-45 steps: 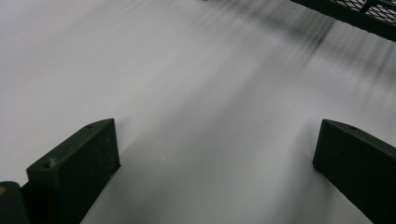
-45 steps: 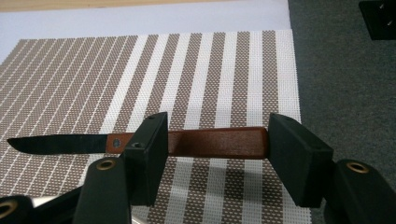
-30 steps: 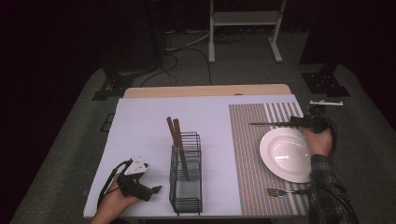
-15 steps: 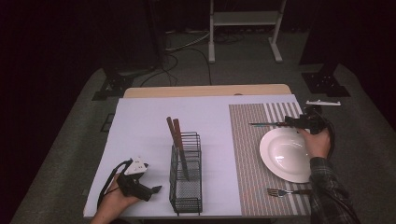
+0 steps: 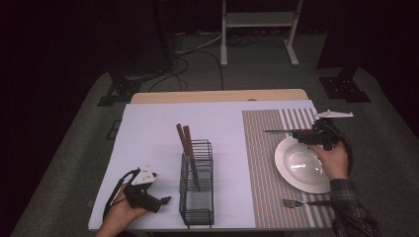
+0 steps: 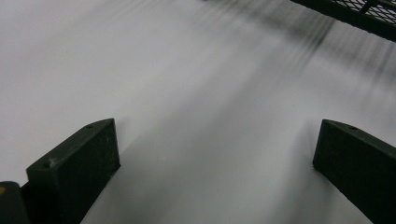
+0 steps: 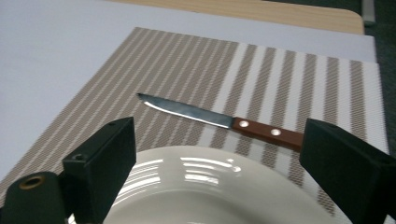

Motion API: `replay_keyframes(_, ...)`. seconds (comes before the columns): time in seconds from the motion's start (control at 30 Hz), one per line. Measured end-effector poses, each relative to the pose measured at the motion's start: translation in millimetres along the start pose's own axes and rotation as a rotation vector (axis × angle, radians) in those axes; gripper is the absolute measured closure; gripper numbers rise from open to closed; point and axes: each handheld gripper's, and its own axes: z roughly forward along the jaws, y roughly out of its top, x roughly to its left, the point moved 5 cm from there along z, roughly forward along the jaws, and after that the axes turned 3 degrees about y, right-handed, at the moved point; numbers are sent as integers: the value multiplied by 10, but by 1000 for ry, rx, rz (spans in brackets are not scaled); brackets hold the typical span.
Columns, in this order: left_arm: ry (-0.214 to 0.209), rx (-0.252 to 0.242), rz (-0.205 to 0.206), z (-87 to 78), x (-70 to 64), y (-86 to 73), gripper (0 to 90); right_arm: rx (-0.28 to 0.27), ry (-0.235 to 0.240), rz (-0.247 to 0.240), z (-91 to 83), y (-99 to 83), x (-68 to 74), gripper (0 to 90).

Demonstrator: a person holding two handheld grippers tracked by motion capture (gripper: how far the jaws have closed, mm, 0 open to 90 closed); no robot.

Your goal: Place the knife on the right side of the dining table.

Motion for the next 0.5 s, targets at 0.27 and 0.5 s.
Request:
replay_keyframes(0.27, 0, 1, 1, -1, 0, 0, 0, -1, 78, -72, -82, -49, 366, 12)
replay_keyframes(0.5, 1, 1, 2, -2, 0, -1, 0, 17, 157, -161, -94, -140, 766, 0)
